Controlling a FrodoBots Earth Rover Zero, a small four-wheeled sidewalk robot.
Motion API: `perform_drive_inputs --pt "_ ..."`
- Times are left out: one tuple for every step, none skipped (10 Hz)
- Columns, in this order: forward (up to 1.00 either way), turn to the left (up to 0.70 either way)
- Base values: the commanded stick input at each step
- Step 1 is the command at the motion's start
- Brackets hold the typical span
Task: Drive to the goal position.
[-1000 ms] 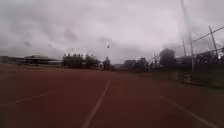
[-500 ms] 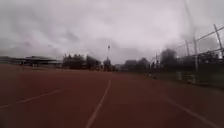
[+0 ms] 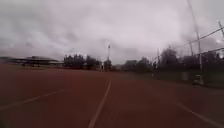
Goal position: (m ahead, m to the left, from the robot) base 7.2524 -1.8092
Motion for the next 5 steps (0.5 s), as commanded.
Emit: perform_drive_inputs --pt "0.7 0.0" --pt "0.7 0.0" --pt "0.7 0.0" --pt "0.7 0.0" --pt "0.7 0.0"
